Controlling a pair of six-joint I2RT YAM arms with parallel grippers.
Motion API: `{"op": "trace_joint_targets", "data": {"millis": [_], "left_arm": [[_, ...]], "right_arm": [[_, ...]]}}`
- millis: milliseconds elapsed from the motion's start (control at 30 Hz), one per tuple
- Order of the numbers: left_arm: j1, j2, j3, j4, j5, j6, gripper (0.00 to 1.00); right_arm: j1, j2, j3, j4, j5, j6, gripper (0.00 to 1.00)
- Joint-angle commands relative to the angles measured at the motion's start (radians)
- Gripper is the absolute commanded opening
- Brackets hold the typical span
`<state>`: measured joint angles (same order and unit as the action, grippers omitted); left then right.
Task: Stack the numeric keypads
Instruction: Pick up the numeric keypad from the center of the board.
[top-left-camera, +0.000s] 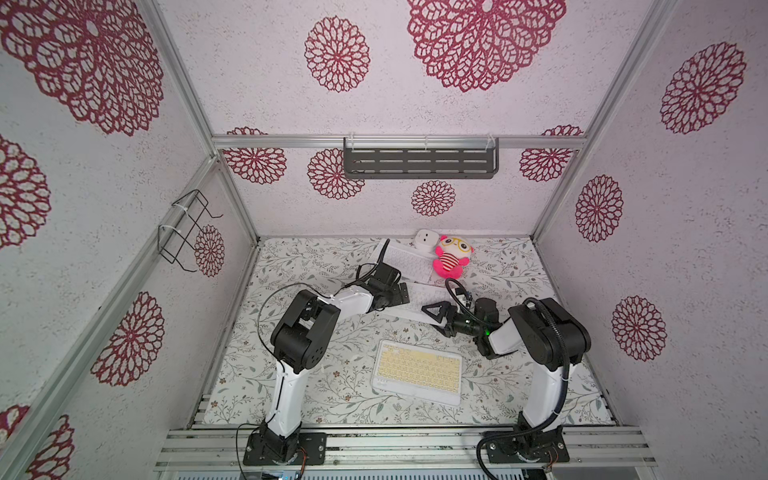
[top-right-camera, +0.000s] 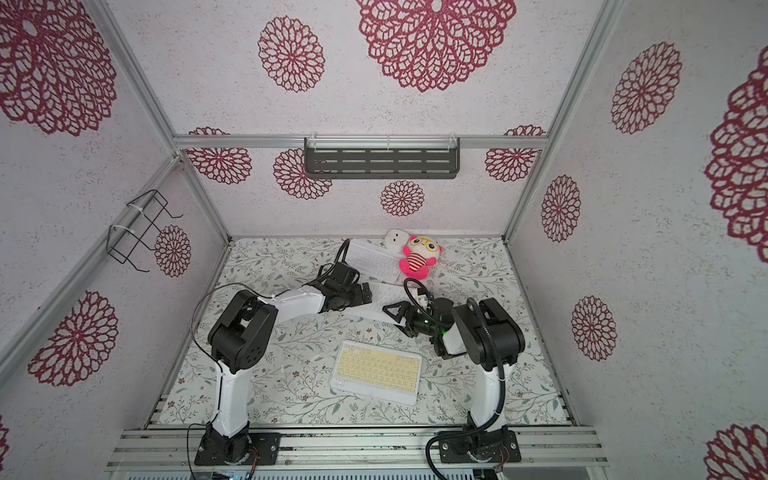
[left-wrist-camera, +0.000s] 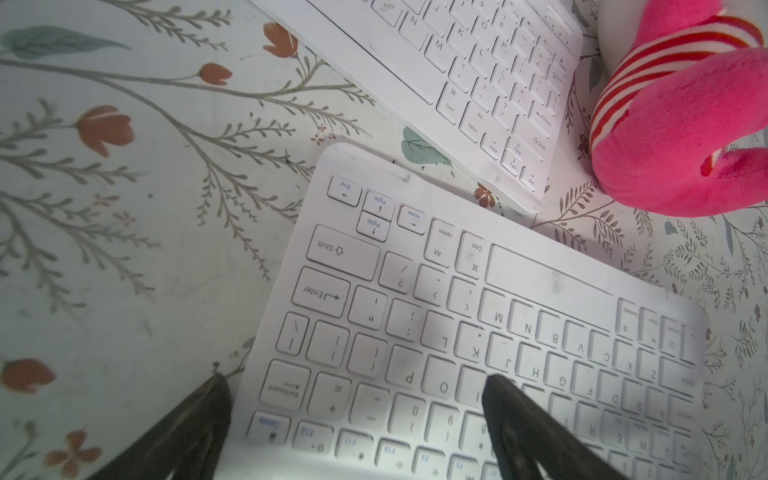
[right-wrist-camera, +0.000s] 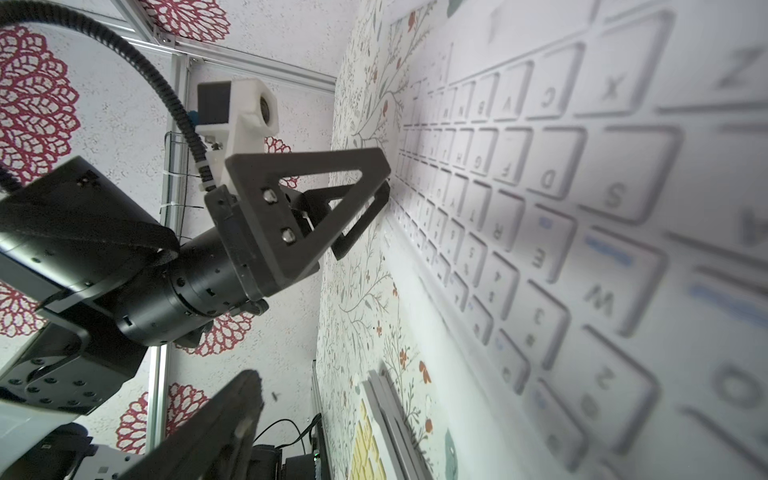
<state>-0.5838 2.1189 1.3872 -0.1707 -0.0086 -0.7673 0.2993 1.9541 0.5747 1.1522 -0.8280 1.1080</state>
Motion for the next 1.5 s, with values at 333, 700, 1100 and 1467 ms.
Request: {"op": "trace_joint_targets", "data": {"millis": [333, 700, 1100, 1467], "left_arm": [[-0.031, 0.092, -0.082, -0.084, 0.256, -0.067, 0.98], [-0.023, 0.105, -0.086, -0.065, 0.267, -0.073, 0.98], [-0.021, 0.104, -0.086, -0.060, 0.272, -0.073, 0.98], [-0.018, 0.091, -0.096, -0.057, 0.268, -0.079, 0.98]], "right_arm": [[-0.043, -0.144, -0.023, -0.273, 0.211, -0.231, 0.84], [-0.125, -0.168, -0.086, -0.187, 0.250, -0.173, 0.87], [-0.230, -0.028, -0.229, 0.207, 0.250, 0.057, 0.68], [-0.232, 0.024, -0.249, 0.302, 0.241, 0.084, 0.31]]}}
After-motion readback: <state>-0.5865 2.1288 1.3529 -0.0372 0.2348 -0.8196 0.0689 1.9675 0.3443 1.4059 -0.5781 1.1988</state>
